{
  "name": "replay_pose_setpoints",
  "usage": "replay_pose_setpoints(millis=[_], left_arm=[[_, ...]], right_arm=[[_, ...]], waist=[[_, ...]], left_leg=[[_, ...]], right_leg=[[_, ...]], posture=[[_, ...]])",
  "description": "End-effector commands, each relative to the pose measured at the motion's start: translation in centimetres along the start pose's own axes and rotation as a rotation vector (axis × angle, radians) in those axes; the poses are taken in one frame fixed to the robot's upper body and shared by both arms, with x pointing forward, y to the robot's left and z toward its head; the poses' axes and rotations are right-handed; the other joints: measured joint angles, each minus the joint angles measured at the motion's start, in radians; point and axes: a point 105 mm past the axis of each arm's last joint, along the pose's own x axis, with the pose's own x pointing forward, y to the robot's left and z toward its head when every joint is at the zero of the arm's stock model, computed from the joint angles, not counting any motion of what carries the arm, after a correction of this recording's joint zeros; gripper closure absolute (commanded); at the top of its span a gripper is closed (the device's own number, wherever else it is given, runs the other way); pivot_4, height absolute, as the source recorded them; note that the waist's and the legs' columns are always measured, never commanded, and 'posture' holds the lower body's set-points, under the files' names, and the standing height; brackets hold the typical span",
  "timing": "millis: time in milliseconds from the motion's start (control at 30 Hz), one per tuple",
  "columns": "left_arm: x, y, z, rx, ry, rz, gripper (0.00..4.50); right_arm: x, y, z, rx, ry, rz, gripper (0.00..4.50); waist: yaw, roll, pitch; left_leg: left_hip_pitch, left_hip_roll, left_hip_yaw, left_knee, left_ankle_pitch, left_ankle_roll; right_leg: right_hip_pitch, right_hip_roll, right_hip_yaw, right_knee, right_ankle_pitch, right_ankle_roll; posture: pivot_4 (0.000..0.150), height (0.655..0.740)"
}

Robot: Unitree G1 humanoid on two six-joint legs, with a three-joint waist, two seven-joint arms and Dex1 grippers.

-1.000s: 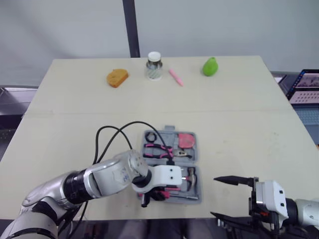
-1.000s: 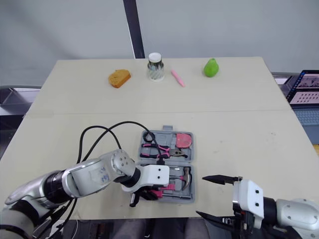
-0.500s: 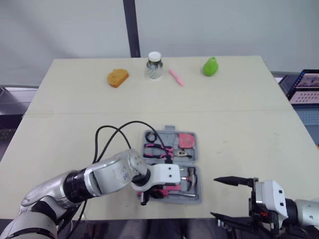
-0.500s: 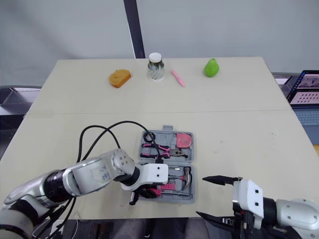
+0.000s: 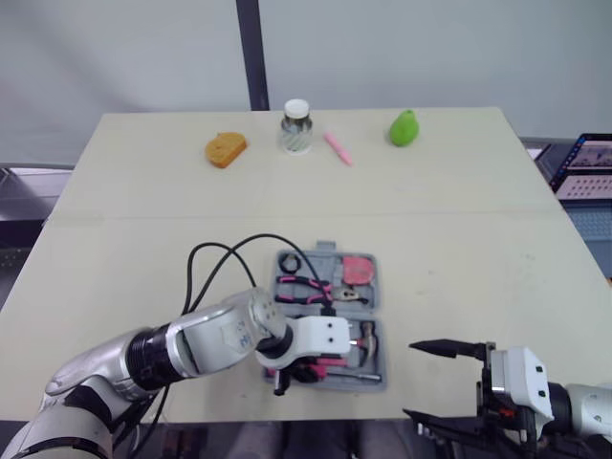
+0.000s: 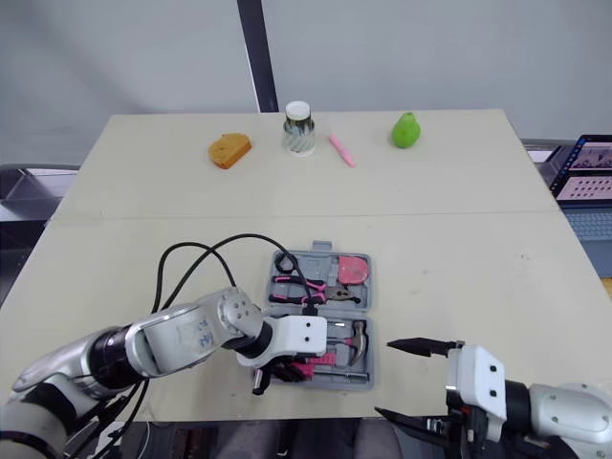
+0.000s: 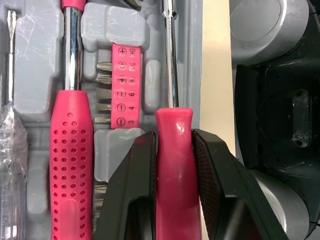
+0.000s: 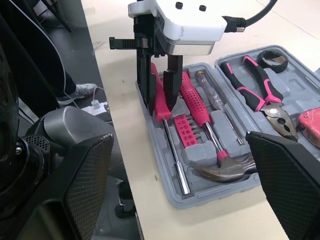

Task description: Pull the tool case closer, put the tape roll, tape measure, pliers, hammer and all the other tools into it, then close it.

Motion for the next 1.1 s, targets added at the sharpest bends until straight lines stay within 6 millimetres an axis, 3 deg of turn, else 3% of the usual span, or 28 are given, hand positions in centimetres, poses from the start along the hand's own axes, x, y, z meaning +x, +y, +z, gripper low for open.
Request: replay_pose_setpoints(millis=[33, 100, 200, 433, 633, 700, 833, 1100], left_arm=[[-0.1, -0.2, 0.3, 0.016, -0.007, -0.020, 2.89], [-0.2, -0.2, 0.3, 0.013, -0.008, -0.019, 2.17], [-1.0, -0.5, 0.5, -0.026, -0.034, -0.043, 0.67], [-2.9, -0.7, 1.1, -0.098, -0.183, -0.028, 0.67], [-3.3, -0.5, 0.6, -0.148, -0.433, 0.035, 3.31], [-3.4, -0.8, 0.3, -0.159, -0.508, 0.036, 4.40], [-3.6, -0.6, -0.9, -0.152, -0.662, 0.112, 4.46], [-2.4, -0.4, -3.6, -0.084, -0.781, 0.226, 4.46]], right_arm=[[0.0, 0.2, 0.8, -0.022, -0.021, -0.011, 0.00], [0.0, 0.2, 0.8, -0.020, -0.022, -0.011, 0.00], [0.0, 0.2, 0.8, -0.017, -0.024, -0.009, 0.00], [0.1, 0.1, 0.8, -0.019, -0.031, -0.003, 0.00], [0.2, -0.2, 0.9, -0.022, -0.038, -0.008, 0.00], [0.2, -0.3, 0.9, -0.024, -0.040, -0.013, 0.00], [0.2, -0.5, 1.0, -0.027, -0.047, -0.021, 0.00], [0.4, -1.0, 1.2, -0.038, -0.070, -0.043, 0.00]], waist=[[0.000, 0.000, 0.000], [0.000, 0.000, 0.000], [0.000, 0.000, 0.000], [-0.001, 0.000, 0.000], [-0.001, 0.000, 0.000], [0.003, 0.000, 0.000], [0.002, 0.001, -0.001], [0.007, 0.001, -0.001]], left_leg=[[0.000, 0.000, 0.000, 0.000, 0.000, 0.000], [0.000, 0.000, 0.000, 0.000, 0.000, 0.000], [0.000, 0.000, 0.000, 0.000, 0.000, 0.000], [0.000, 0.000, 0.000, 0.000, 0.000, 0.000], [0.001, 0.002, 0.002, -0.001, 0.000, 0.000], [0.001, 0.001, 0.002, 0.000, 0.000, 0.000], [0.002, 0.001, 0.002, 0.000, 0.000, 0.000], [0.003, 0.001, 0.003, -0.001, -0.001, 0.000]], right_leg=[[0.000, 0.000, 0.000, 0.000, 0.000, 0.000], [0.000, 0.000, 0.000, 0.000, 0.000, 0.000], [0.000, 0.000, 0.000, 0.000, 0.000, 0.000], [0.000, 0.000, 0.000, 0.000, 0.000, 0.000], [0.000, 0.000, 0.001, -0.001, 0.000, 0.000], [0.000, 0.000, 0.002, -0.002, 0.000, 0.000], [0.000, -0.001, 0.002, -0.003, 0.000, 0.000], [-0.001, -0.002, 0.002, -0.004, 0.000, 0.000]], posture=[[0.150, 0.7400], [0.150, 0.7400], [0.150, 0.7400], [0.150, 0.7400], [0.150, 0.7400], [0.150, 0.7400], [0.150, 0.7400], [0.150, 0.7400]])
